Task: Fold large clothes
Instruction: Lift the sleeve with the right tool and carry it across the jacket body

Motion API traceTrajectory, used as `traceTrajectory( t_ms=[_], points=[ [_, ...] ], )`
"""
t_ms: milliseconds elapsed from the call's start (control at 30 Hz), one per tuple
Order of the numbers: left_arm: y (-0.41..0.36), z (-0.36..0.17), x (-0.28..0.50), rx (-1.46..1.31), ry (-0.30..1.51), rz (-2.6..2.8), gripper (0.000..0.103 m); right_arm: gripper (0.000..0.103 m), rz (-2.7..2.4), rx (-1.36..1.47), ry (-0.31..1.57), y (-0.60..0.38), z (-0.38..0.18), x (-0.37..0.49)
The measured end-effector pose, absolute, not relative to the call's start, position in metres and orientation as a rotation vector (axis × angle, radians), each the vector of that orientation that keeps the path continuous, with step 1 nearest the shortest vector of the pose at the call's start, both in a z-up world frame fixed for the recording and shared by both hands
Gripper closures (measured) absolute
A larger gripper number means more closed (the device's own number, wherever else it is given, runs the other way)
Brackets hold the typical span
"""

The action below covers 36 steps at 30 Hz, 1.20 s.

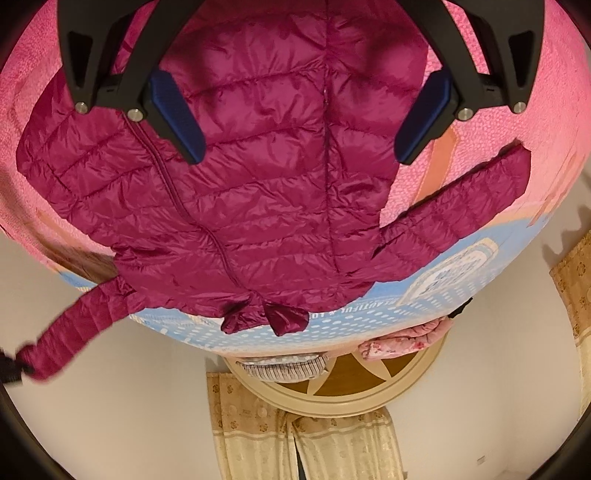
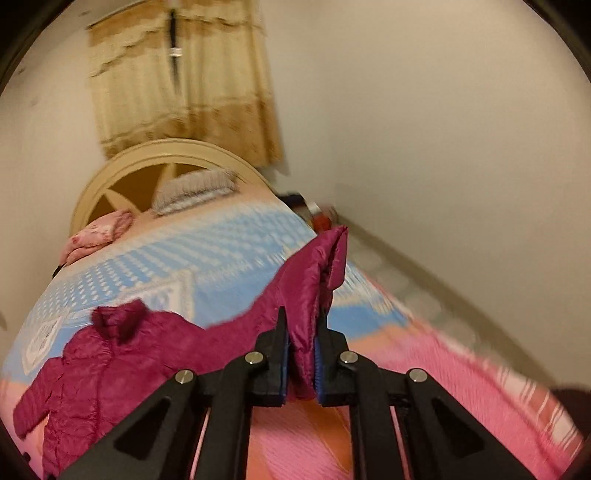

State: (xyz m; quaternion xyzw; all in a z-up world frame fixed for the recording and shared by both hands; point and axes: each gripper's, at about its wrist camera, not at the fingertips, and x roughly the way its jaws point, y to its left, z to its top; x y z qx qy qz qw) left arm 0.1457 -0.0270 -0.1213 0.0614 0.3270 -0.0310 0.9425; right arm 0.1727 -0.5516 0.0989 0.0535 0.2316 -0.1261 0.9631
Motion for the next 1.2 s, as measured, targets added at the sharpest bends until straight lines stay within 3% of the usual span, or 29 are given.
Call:
traceTrajectory(
  t_ms=[233,533,1200],
  points=[
    [-0.021,-0.124,0.142,0.115,0.672,-0.063,0.0,0.094,-0.086,-0.105,0.372,-0.436,0.142,0.174],
    [-0.004,-0.127,0.141,0.091,0.679,-0.035,0.0,0.094,0.117,-0.245,0.344,-0.314,0.134,0.181],
    [0.039,-0.14,0.149,0.058,0.724,0.048,0.0,0.095,0.363,-0.225,0.569,-0.181,-0.027,0.226]
  ],
)
